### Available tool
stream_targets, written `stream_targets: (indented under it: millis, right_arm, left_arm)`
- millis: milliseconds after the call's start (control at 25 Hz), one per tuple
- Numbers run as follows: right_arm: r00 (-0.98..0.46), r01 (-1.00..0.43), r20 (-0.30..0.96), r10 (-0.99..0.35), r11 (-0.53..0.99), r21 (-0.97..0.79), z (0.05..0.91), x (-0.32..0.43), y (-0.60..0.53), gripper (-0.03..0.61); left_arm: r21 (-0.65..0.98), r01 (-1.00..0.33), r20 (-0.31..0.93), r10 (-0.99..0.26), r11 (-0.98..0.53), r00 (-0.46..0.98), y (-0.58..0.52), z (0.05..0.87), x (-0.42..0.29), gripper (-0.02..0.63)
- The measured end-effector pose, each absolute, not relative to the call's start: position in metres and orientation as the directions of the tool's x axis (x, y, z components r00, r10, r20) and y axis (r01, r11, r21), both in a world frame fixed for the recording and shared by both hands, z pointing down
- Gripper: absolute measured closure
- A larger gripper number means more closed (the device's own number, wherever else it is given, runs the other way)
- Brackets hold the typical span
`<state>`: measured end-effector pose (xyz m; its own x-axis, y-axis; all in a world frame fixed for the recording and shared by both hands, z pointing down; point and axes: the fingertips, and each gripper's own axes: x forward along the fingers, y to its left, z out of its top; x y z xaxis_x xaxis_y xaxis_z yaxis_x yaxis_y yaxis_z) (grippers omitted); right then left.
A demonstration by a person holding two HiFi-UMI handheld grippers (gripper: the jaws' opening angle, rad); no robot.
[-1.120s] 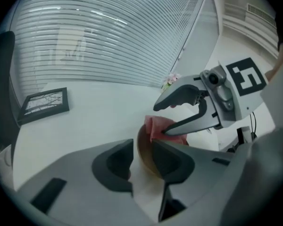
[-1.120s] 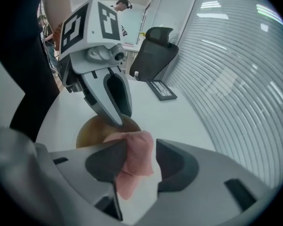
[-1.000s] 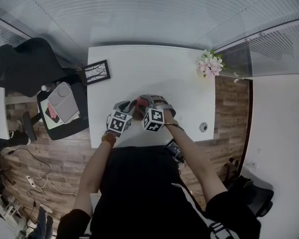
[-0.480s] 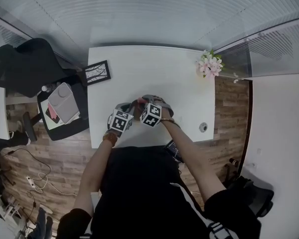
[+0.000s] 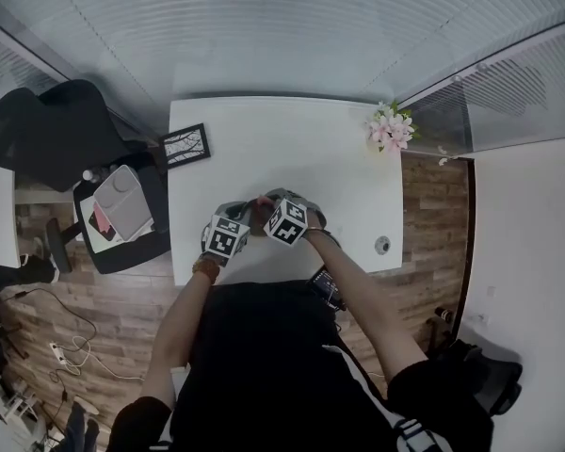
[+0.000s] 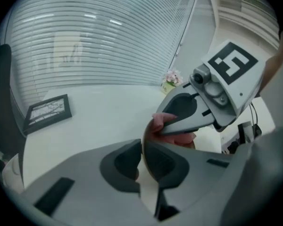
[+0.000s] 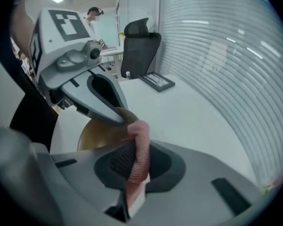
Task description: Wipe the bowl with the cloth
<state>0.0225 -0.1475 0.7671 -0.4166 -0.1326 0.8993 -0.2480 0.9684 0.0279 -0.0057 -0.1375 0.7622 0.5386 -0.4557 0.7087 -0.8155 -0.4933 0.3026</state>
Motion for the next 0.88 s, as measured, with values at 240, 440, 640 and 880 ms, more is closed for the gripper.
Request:
stream_targets:
  millis: [240, 440, 640, 880]
  right_arm:
    - [-0.486, -0.111, 0.821, -0.298, 0.954, 0.280, 0.690, 0.001, -0.145, 0.552]
    - [-0.558, -0.107, 0.730, -0.395, 0.906, 0.409, 0.622, -0.007, -0.146, 0.551]
    - [-0.567, -0.169, 0.651, -0.505, 0.844, 0.509, 0.581, 0.001, -0.152, 0.551]
    - [-0.545, -0.184, 0.614, -0.571, 0.796, 0.577, 0.565, 0.003, -0.155, 0.551]
  left_arm:
    - [0.142, -0.768, 0.645, -0.531, -0.624, 0.550, -0.132, 0.696, -0.018, 0.565]
    - [-0.026, -0.743, 0.588, -0.611, -0.669, 0.530, -0.147, 0.624, -0.015, 0.565]
    - [-0.176, -0.689, 0.562, -0.646, -0.703, 0.516, -0.157, 0.585, -0.002, 0.586]
    - [-0.186, -0.710, 0.530, -0.678, -0.679, 0.509, -0.161, 0.570, -0.002, 0.584]
